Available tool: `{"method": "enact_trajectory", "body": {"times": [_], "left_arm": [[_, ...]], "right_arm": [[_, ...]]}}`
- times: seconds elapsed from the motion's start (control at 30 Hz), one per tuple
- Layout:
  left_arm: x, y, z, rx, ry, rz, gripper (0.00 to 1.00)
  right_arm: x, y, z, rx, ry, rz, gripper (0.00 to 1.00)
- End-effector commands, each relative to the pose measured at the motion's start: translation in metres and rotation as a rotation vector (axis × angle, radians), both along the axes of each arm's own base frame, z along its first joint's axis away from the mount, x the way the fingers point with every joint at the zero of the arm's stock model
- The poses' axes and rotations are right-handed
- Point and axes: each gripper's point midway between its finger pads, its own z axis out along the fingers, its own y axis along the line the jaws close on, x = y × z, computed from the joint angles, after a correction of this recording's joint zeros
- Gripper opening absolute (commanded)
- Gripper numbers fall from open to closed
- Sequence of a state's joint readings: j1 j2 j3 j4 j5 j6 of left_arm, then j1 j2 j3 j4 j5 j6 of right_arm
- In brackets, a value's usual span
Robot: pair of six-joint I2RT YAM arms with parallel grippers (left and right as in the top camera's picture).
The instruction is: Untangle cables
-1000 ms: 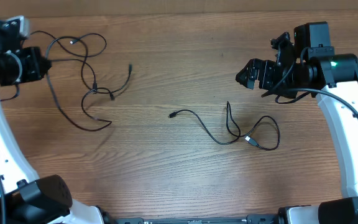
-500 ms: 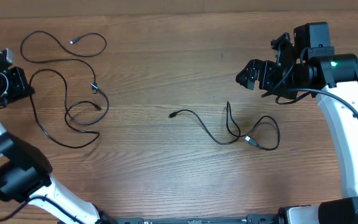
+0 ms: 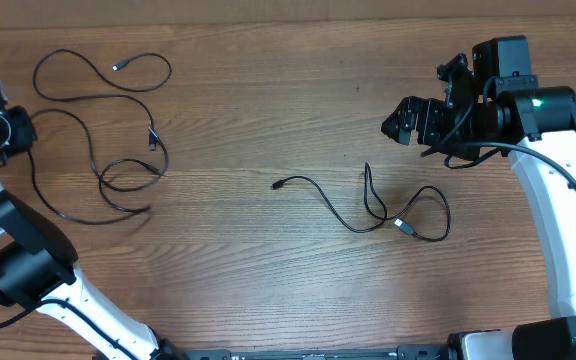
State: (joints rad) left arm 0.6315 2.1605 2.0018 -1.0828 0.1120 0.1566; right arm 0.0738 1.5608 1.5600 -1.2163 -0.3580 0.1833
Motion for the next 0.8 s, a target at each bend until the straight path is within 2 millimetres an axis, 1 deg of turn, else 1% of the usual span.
{"method": "enact_trajectory", "body": {"times": [0.0,0.07,0.13,0.23,0.37,0.4,0.43,0.47,0.53,0.57,0.6,0.63,0.77], "left_arm": [[-0.001,0.03,0.001,0.037,-0.042,0.104,0.04],[0.0,0.042,0.004,0.052,-0.072,0.132,0.04],[-0.002,0.052,0.007,0.076,-0.084,0.124,0.04],[-0.007,0.059,0.006,0.095,-0.078,0.098,0.04],[-0.014,0.068,0.002,0.1,-0.072,0.122,0.05],[-0.017,0.069,0.001,0.098,-0.069,0.127,0.12],[-0.019,0.07,-0.001,0.094,-0.065,0.131,0.29],[-0.021,0.071,-0.002,0.09,-0.061,0.136,0.43],[-0.024,0.071,-0.003,0.082,-0.057,0.145,0.76],[-0.024,0.069,-0.004,0.075,-0.054,0.144,0.89],[-0.025,0.067,-0.004,0.066,-0.051,0.141,0.97],[-0.025,0.065,-0.005,0.054,-0.05,0.138,1.0],[-0.033,0.056,-0.01,0.016,-0.014,0.135,1.0]], "right_arm": [[0.001,0.0,-0.003,-0.01,0.003,0.0,1.0],[0.001,0.0,-0.003,-0.01,0.003,0.0,1.0],[0.001,0.0,-0.003,-0.01,0.003,0.0,1.0],[0.003,0.0,-0.003,-0.009,-0.003,0.0,1.0],[0.005,0.0,-0.002,-0.006,-0.013,-0.003,1.0],[0.005,0.0,-0.002,-0.006,-0.013,-0.003,1.0],[0.005,0.0,-0.002,-0.006,-0.012,-0.003,1.0],[0.005,0.0,-0.002,-0.006,-0.011,-0.003,1.0],[0.004,0.0,-0.002,-0.006,-0.007,-0.003,1.0],[0.004,0.0,-0.003,-0.007,-0.004,-0.003,1.0],[0.003,0.0,-0.003,-0.007,-0.003,-0.003,1.0],[0.003,0.0,-0.003,-0.007,-0.002,-0.003,1.0],[0.003,0.0,-0.003,-0.007,0.0,-0.003,0.99]]}}
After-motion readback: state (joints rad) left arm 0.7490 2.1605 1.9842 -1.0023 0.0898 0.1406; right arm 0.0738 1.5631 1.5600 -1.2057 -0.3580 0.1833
